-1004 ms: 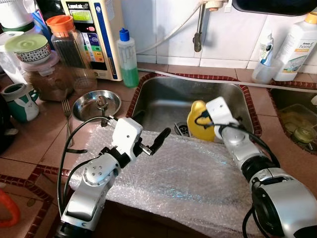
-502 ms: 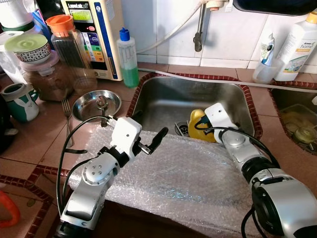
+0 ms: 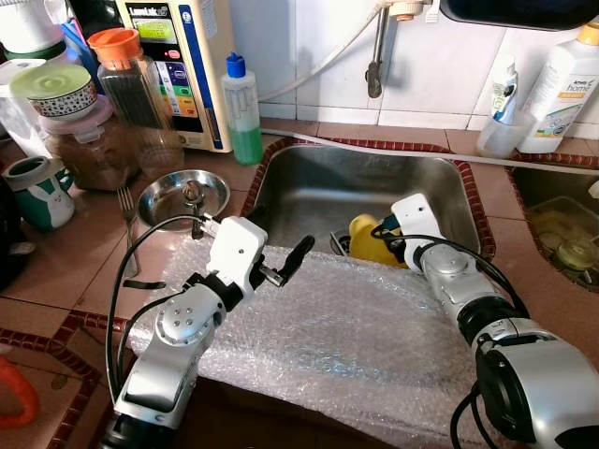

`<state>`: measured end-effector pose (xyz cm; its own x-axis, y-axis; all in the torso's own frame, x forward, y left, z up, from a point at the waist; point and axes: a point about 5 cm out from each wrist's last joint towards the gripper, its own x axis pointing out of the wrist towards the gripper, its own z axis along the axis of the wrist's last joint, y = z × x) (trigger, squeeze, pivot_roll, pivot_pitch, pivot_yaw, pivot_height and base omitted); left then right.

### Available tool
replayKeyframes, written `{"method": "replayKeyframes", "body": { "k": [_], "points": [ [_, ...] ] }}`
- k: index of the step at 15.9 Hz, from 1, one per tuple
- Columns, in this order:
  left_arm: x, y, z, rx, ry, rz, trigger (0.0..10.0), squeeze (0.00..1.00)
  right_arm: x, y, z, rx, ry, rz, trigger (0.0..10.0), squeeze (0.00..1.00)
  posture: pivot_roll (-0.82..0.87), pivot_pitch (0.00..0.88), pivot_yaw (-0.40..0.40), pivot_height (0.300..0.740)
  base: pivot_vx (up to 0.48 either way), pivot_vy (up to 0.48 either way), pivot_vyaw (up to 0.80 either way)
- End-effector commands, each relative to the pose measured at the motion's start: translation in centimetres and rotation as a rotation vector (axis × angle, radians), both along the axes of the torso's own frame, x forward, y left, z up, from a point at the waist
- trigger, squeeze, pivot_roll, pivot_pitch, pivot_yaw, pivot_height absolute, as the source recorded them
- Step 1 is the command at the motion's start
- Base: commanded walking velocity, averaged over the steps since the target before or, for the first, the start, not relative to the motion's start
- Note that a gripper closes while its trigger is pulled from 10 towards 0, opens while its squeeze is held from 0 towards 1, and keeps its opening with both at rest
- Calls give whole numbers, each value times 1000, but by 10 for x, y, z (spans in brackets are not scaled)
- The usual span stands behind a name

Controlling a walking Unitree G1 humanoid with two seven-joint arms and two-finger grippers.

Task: Kitchen organization

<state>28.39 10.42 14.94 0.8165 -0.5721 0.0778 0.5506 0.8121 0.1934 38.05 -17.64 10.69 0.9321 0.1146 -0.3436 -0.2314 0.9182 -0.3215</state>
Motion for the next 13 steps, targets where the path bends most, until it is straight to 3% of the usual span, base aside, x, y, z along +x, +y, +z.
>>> {"method": "replayKeyframes", "body": {
  "k": [1, 2, 4, 5, 8, 12, 13],
  "points": [
    [4, 6, 2, 23, -11, 28, 10000, 1000, 4, 2, 11, 71, -60, 3, 10000, 1000, 108, 24, 72, 740, 0, 0, 0],
    [6, 7, 3, 25, -14, 37, 10000, 1000, 6, 6, 17, 152, -98, 24, 10000, 1000, 106, 23, 74, 740, 0, 0, 0],
    [8, 7, 3, 26, -16, 43, 10000, 1000, 6, 10, 20, 186, -122, 60, 10000, 1000, 100, 22, 75, 740, 0, 0, 0],
    [8, 6, 3, 27, -16, 40, 10000, 1000, 6, 16, 22, 253, -123, 108, 10000, 1000, 95, 21, 75, 740, 0, 0, 0],
    [8, 3, 1, 27, -16, 36, 10000, 1000, 4, 29, 19, 327, -76, 220, 10000, 1000, 92, 20, 75, 740, 0, 0, 0],
    [8, 5, 1, 28, -17, 46, 10000, 1000, 4, 39, 22, 564, 9, 295, 10000, 1000, 98, 19, 67, 740, 0, 0, 0],
    [8, 5, 0, 28, -16, 47, 10000, 1000, 4, 38, 24, 575, 5, 294, 10000, 1000, 99, 20, 65, 740, 0, 0, 0]
  ]
}}
